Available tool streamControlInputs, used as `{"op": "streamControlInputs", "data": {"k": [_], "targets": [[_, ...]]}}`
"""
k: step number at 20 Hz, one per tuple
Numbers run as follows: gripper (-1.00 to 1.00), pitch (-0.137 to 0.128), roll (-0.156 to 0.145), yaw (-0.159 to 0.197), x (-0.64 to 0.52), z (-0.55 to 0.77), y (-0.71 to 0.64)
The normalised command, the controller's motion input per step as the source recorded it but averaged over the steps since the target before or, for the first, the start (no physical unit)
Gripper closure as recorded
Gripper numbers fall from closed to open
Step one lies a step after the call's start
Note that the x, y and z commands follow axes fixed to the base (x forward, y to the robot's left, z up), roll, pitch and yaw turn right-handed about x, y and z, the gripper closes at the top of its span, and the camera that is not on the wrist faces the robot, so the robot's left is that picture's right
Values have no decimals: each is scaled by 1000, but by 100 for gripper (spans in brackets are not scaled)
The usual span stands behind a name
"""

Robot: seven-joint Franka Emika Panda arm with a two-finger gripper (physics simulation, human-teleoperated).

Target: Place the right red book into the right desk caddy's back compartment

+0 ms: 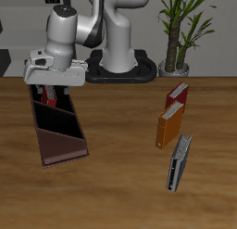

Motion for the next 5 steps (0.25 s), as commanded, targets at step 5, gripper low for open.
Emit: {"op": "streamControlInputs", "data": {"k": [5], "targets": [[-100,-22,1,-3,-54,144,15]]}}
